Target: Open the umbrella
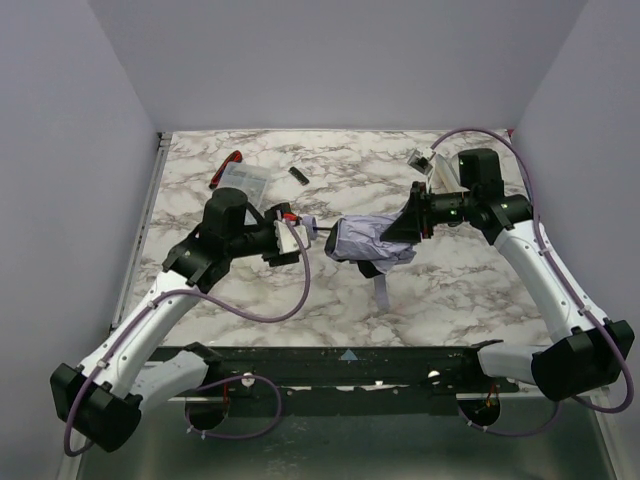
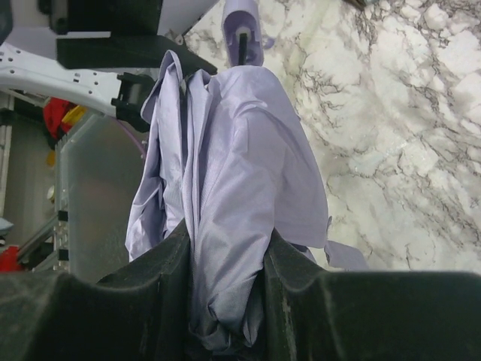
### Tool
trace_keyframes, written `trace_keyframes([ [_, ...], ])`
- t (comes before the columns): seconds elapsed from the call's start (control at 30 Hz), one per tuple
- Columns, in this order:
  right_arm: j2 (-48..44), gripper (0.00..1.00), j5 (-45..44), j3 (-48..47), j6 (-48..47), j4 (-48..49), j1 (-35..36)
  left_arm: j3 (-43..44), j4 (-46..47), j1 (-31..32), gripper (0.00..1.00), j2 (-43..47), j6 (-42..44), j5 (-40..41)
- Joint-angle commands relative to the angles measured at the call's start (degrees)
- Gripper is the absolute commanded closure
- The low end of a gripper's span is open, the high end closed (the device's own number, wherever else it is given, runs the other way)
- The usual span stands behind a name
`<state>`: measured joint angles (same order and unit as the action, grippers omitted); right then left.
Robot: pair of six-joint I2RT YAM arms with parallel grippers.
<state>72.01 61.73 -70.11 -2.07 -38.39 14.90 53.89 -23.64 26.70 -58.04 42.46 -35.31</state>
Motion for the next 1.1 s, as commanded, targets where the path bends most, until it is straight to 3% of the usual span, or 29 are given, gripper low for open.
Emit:
trace_keyframes([
  [0.0,-0.14,1.00,0.75,1.27,3.93,3.46,-0.24,3.05,1.11,7.51,0.36,0.86,4.94,2.04],
  [0.23,-0.03,1.00,1.99,1.15,4.89,4.17,-0.24,7.79,-0.63,13.82,0.42,-5.66,8.38,10.56],
  [0.47,-0.16,1.00,3.95,0.78,4.46,3.67,-0.22,8.74,0.41,14.37,0.44,-8.40,10.52,13.53],
  [0.63,0.16,1.00,4.89,-0.01,4.39,2.95,-0.22,7.74,0.22,14.41,0.61,-10.63,12.09,17.65],
  [1.0,-0.21,1.00,2.86,0.15,2.87,0.39,-0.39,-0.62,-4.48,5.58,0.61,-3.52,14.87,18.26],
  [1.07,-0.03,1.00,3.36,0.32,2.68,-0.08,-0.39,-1.06,-4.81,5.18,0.56,-2.98,15.65,18.19],
])
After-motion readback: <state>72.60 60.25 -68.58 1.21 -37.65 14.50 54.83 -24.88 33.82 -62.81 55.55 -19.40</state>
